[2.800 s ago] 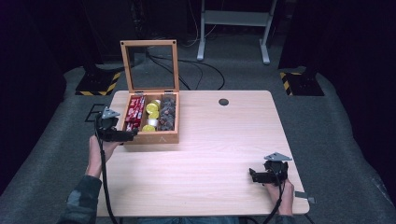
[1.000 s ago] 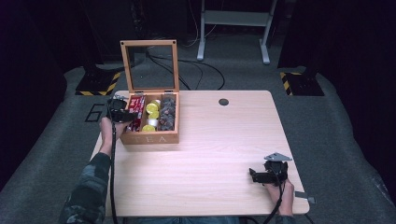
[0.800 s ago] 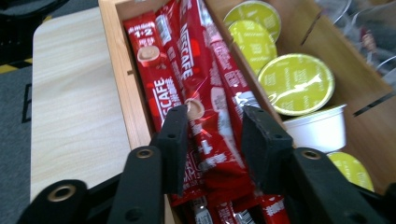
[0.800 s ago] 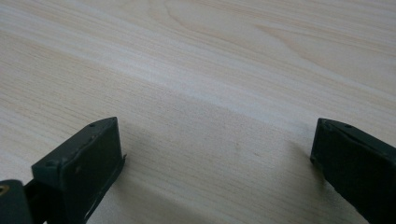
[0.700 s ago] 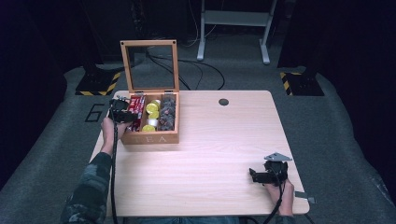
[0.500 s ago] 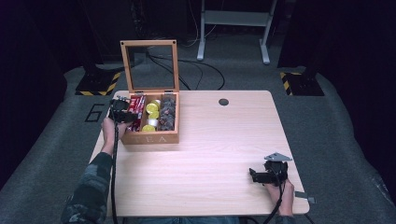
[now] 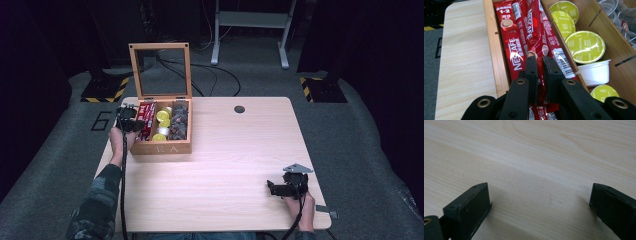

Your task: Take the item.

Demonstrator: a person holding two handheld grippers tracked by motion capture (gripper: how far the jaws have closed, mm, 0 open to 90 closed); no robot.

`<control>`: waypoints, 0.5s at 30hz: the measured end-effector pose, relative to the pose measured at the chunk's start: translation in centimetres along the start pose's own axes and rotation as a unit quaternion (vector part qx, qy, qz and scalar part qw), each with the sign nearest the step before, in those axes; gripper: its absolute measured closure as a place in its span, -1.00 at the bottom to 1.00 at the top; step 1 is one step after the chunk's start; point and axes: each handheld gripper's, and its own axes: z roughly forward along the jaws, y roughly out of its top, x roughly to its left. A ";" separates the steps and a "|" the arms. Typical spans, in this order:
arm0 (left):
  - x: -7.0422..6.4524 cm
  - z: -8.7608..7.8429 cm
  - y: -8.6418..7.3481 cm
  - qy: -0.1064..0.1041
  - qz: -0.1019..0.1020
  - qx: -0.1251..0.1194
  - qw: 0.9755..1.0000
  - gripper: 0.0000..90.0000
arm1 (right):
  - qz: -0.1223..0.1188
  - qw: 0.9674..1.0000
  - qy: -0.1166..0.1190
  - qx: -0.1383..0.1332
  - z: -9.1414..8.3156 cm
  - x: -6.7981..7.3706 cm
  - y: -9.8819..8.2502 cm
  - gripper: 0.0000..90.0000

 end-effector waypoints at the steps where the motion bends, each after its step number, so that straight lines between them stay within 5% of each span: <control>1: 0.0 -0.1 0.0 0.001 -0.002 -0.001 1.000 0.84 | 0.000 1.000 0.000 0.000 0.0 0.0 0.0 -0.95; 15: 0.4 -1.8 -0.5 -0.014 -0.016 -0.038 0.999 0.85 | 0.000 1.000 0.000 -0.001 0.0 0.0 0.0 -0.94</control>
